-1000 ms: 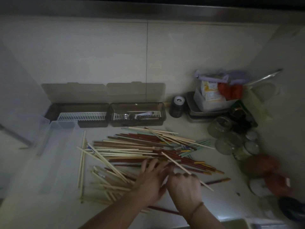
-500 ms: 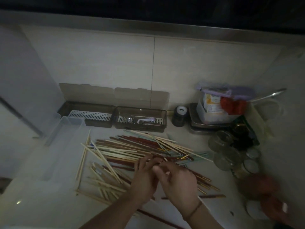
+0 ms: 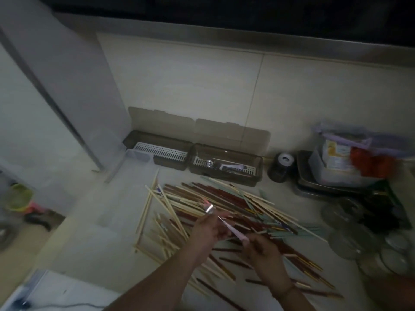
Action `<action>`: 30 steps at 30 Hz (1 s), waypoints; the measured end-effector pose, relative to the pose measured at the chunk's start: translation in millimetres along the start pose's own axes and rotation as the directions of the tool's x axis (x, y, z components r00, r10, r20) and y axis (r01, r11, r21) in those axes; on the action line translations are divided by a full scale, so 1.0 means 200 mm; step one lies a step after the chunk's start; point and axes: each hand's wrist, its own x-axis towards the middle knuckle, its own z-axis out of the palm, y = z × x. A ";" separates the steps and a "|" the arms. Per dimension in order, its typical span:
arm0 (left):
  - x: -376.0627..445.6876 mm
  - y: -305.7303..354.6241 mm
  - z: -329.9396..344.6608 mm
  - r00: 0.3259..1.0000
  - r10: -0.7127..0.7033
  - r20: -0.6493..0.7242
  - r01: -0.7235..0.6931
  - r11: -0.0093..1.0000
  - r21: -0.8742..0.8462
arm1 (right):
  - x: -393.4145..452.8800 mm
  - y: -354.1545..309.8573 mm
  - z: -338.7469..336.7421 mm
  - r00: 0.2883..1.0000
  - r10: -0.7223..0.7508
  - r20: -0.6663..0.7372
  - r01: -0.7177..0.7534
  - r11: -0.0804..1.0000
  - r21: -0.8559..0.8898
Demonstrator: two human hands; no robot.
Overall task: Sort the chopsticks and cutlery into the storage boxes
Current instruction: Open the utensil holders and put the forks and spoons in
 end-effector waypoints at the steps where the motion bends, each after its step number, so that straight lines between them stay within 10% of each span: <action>1: 0.02 0.00 -0.02 1.000 -0.030 -0.001 0.030 0.997 0.078 | 0.02 0.02 0.01 0.999 0.048 0.000 -0.048 0.998 0.046; 12: 0.15 0.09 -0.28 0.983 0.177 0.051 -0.179 0.847 0.501 | 0.35 -0.14 -0.07 0.952 0.293 -0.083 -0.221 0.852 0.475; 30: 0.29 0.27 -0.70 0.899 0.438 0.022 -0.267 0.509 0.818 | 1.05 -0.31 -0.08 0.838 0.524 -0.155 -0.511 0.852 0.114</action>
